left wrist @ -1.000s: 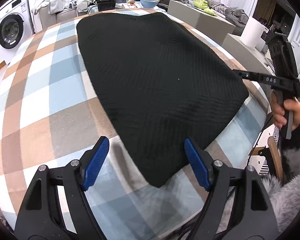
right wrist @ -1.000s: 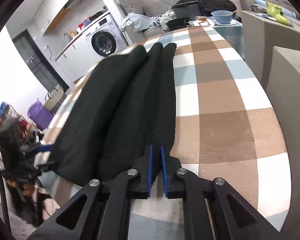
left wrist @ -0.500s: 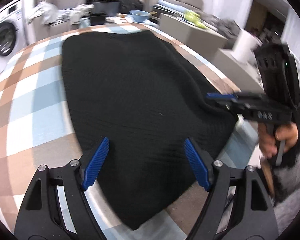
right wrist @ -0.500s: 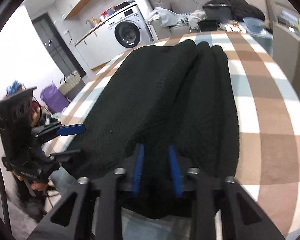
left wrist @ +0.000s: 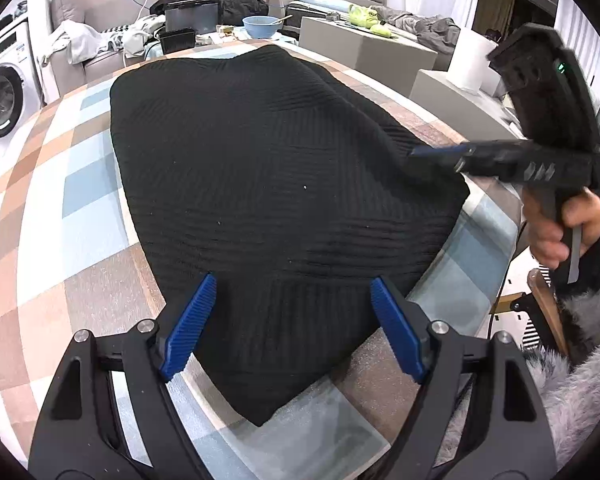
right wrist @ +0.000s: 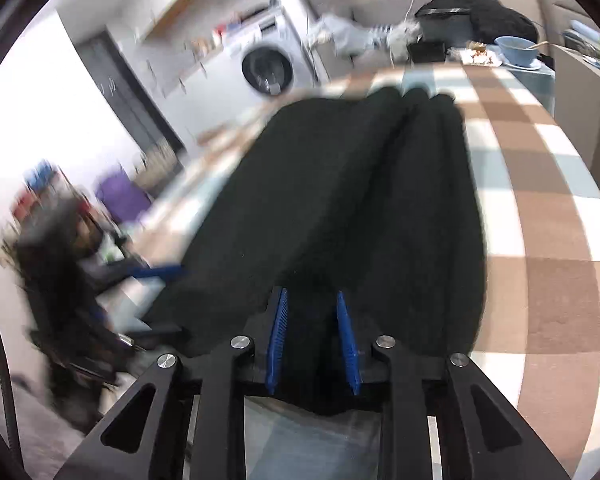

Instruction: Fold small clothes

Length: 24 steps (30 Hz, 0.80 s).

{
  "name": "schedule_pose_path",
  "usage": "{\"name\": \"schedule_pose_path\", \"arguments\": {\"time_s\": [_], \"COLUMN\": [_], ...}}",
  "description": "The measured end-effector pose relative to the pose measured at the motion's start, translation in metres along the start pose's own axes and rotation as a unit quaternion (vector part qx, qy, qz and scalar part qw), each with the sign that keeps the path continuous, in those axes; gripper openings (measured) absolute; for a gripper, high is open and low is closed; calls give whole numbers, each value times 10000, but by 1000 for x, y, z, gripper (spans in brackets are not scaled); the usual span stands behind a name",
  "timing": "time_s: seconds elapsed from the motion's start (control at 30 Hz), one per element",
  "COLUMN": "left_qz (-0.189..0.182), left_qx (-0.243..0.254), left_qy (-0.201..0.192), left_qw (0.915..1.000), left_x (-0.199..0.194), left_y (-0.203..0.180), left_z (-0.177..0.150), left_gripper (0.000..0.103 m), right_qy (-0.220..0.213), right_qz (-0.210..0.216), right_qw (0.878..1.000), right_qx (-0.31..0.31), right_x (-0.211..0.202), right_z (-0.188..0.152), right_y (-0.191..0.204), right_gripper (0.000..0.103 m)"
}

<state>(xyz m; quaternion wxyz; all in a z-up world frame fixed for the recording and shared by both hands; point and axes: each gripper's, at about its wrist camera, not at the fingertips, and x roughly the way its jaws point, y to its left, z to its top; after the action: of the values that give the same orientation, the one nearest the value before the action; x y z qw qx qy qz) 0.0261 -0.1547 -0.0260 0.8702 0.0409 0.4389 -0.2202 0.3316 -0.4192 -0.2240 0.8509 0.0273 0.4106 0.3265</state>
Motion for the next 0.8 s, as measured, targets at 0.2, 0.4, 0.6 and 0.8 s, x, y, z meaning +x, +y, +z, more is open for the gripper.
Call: {"name": "schedule_pose_path", "arguments": {"time_s": [0.2, 0.4, 0.6, 0.8], "left_qz": [53, 33, 229, 222], "left_qx": [-9, -818, -1889, -1864], "left_qy": [-22, -173, -81, -115], "left_qw": [10000, 9965, 9817, 9822], "left_x": [-15, -31, -22, -13], "left_y": [6, 46, 91, 90], "left_z": [-8, -13, -15, -12], "left_gripper": [78, 79, 78, 78], "right_qy": [-134, -231, -200, -114], "right_qz": [-34, -147, -128, -267], "right_qw": [9996, 9952, 9953, 9976], "right_qx": [233, 936, 938, 629], "right_x": [-15, -31, -25, -9], "right_z": [-2, -3, -3, 3], "right_y": [-24, -54, -54, -41], "right_gripper": [38, 65, 65, 64]}}
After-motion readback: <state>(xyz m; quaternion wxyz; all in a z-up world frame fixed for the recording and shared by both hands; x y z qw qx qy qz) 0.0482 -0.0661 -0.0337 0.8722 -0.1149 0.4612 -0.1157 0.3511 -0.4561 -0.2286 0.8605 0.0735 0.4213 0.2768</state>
